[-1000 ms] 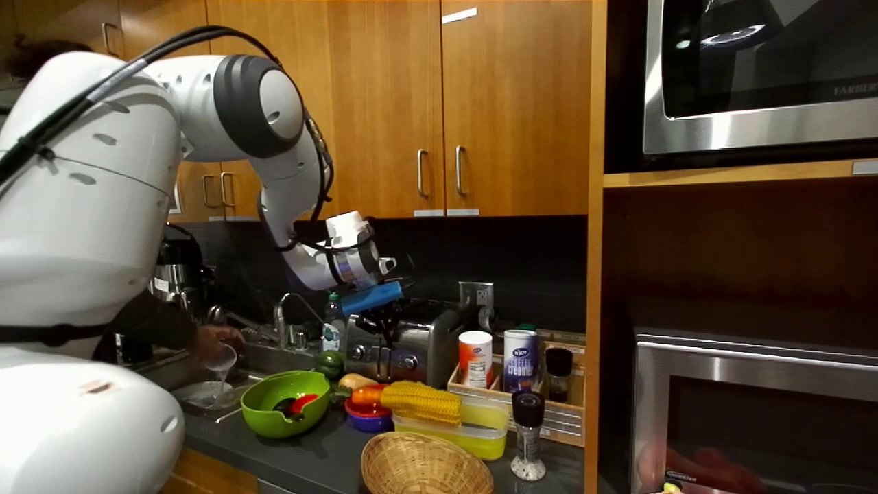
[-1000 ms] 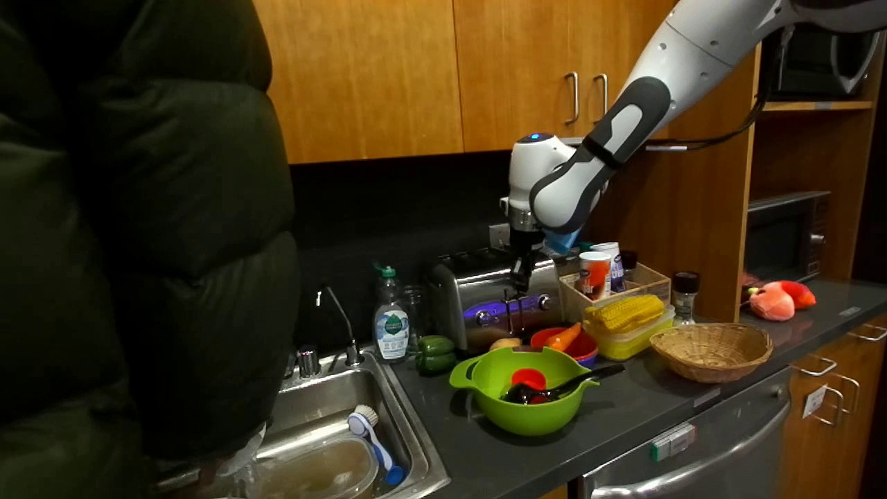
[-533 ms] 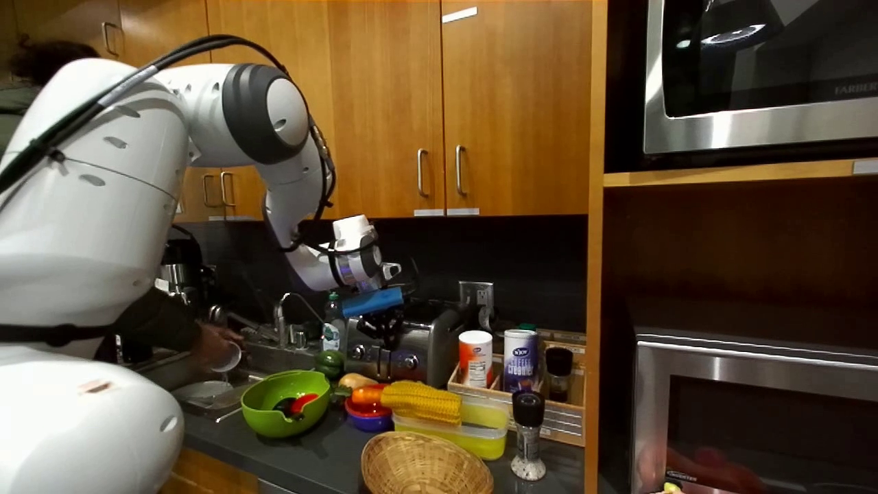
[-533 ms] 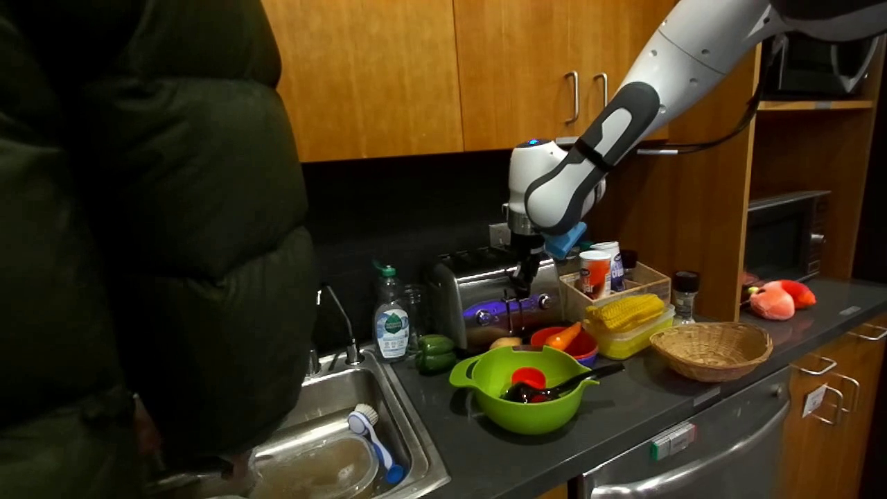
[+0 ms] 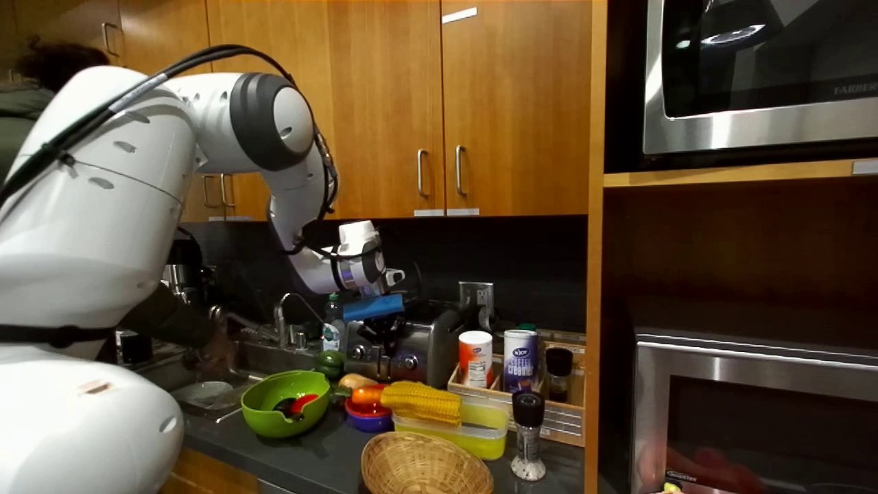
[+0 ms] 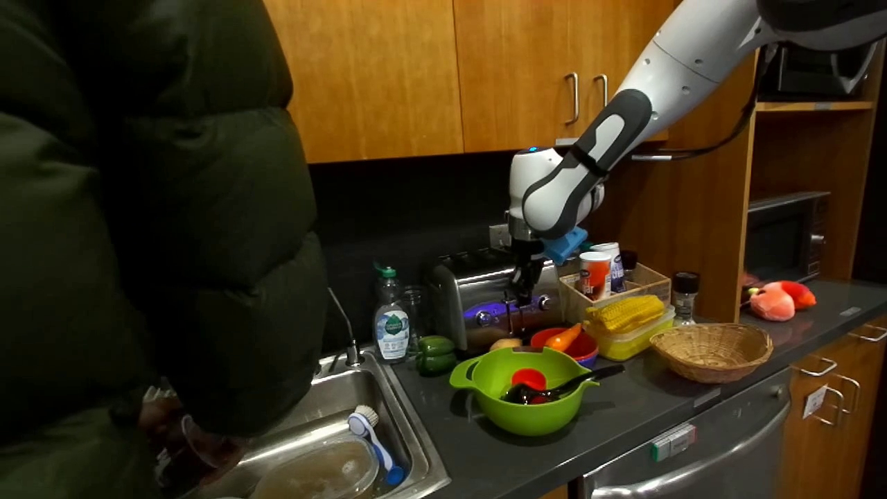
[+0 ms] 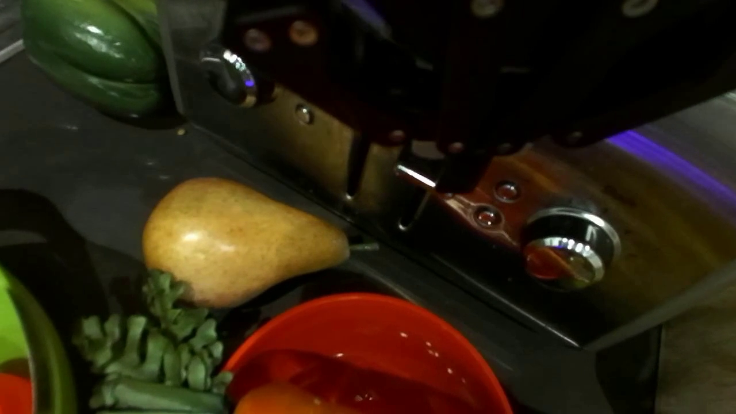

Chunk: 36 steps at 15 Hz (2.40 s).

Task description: Push the right lever on the toaster downwards.

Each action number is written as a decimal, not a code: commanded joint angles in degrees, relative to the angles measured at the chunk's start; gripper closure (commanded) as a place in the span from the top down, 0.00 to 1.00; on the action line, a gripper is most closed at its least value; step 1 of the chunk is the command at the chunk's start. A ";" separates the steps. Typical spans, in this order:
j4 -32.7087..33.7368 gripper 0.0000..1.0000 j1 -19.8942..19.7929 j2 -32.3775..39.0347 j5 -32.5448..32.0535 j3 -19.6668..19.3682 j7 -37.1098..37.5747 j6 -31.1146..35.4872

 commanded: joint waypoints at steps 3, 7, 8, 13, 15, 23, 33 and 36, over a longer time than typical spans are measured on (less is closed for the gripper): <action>2.71 0.00 -0.52 2.93 2.95 -0.17 -1.61 -1.86; 3.58 0.00 -0.92 3.82 4.78 -0.01 -2.10 -2.73; 3.93 0.00 -1.02 4.16 5.13 -0.04 -2.22 -2.92; 4.71 0.00 -1.59 5.68 6.66 -0.15 -2.34 -3.96; 5.04 0.00 -1.77 6.43 7.05 -0.14 -2.34 -4.35; 6.57 0.00 -1.65 7.96 7.88 -0.18 -2.26 -5.44; 8.23 0.00 -1.76 9.85 8.91 0.00 -2.27 -6.97; 8.82 0.00 -1.78 10.26 9.23 -0.03 -2.27 -7.79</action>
